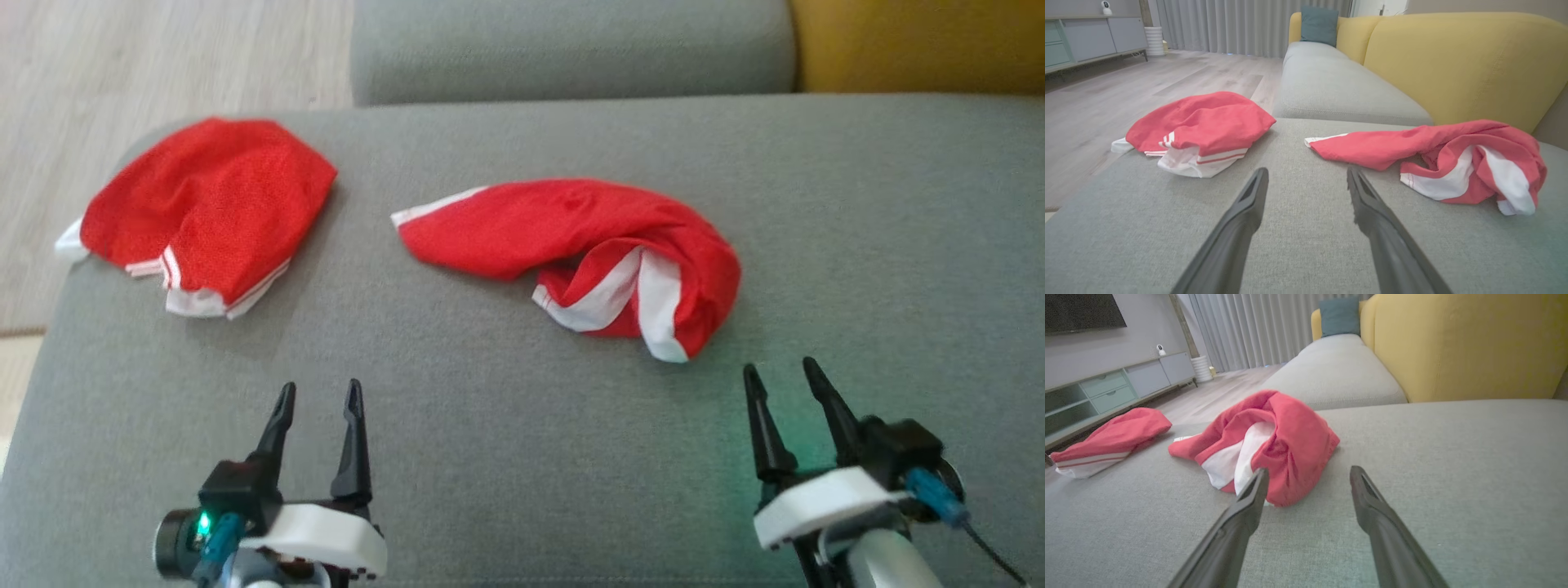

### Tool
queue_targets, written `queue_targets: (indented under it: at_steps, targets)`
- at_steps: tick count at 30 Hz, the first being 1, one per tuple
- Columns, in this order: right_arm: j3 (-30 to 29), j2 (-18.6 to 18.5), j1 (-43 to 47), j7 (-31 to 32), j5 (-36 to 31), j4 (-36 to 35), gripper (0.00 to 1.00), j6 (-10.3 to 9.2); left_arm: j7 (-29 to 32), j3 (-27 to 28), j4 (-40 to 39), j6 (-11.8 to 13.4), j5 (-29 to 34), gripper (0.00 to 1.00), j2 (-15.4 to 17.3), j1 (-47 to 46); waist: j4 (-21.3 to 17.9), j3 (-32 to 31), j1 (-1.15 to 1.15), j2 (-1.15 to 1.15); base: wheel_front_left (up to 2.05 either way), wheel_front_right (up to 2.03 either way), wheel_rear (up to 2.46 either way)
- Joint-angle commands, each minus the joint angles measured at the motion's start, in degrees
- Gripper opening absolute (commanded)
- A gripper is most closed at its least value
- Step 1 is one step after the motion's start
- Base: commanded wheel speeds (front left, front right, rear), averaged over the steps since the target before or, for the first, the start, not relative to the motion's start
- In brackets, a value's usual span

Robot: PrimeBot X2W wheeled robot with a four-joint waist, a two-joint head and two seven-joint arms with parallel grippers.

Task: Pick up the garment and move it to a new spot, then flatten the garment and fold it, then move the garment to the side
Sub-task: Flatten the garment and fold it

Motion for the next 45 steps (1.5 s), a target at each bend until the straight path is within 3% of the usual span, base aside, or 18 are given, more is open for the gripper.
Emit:
queue_targets:
  at_steps: [1,16,17,18,19,20,21,28,32,38,45]
  targets:
    - [2.08,-0.27,-4.78,-0.62,0.70,0.26,1.00,-0.05,-0.71,1.14,-1.96,-0.17,0.42,1.00,-0.22,-2.96,1.57,2.02,0.00,0.00,0.00,0.00,0.00]
    - [2.65,-0.27,-16.25,-0.62,3.22,17.67,1.00,-0.05,-0.71,0.22,-1.90,-0.36,0.62,1.00,-0.43,-6.92,8.30,8.90,0.00,0.00,0.00,0.00,0.00]
    - [2.72,-0.27,-17.22,-0.62,3.32,19.23,0.53,-0.05,-0.71,0.20,-1.91,-0.25,0.56,1.00,-0.44,-7.09,8.50,9.13,0.00,0.00,0.00,0.00,0.00]
    - [2.72,-0.27,-17.22,-0.62,3.32,19.23,0.53,-0.05,-0.71,0.20,-1.91,-0.25,0.56,1.00,-0.44,-7.09,8.50,9.13,0.00,0.00,0.00,0.00,0.00]
    - [2.81,-0.27,-17.64,-0.62,3.37,19.86,0.32,-0.05,-0.71,0.20,-1.93,-0.22,0.52,1.00,-0.45,-7.16,8.53,9.22,0.00,0.00,0.00,0.00,0.00]
    - [2.88,-0.27,-18.07,-0.62,3.41,20.41,0.02,-0.05,-0.71,0.22,-1.94,-0.16,0.46,1.00,-0.45,-7.21,8.50,9.27,0.00,0.00,0.00,0.00,0.00]
    - [2.81,-0.27,-18.53,-0.62,3.51,20.64,0.00,-0.05,-0.71,0.27,-1.98,-0.07,0.40,1.00,-0.45,-7.24,8.42,9.31,0.00,0.00,0.00,0.00,0.00]
    - [-1.88,-0.27,-19.70,-0.62,-0.44,17.67,0.00,-0.05,-0.71,0.75,-2.45,0.41,0.19,1.00,-0.46,-7.17,6.47,9.07,0.00,0.00,0.00,0.00,0.00]
    - [-8.94,-0.71,-19.63,-0.44,-9.59,15.05,0.00,-0.05,-0.71,0.73,-2.63,0.50,-0.07,1.00,-0.46,-7.20,4.64,9.02,0.00,0.00,0.00,0.00,0.00]
    - [-11.71,-5.44,-20.76,5.73,-17.94,13.39,0.00,-0.05,-0.71,0.51,-2.61,0.31,-0.13,1.00,-0.46,-7.55,3.24,9.55,0.00,0.00,0.00,0.00,0.00]
    - [-11.68,-11.77,-22.61,11.64,-19.63,14.93,0.00,-0.05,-0.71,0.30,-2.61,0.14,0.01,1.00,-0.46,-8.01,3.23,10.22,0.00,0.00,0.00,0.00,0.00]
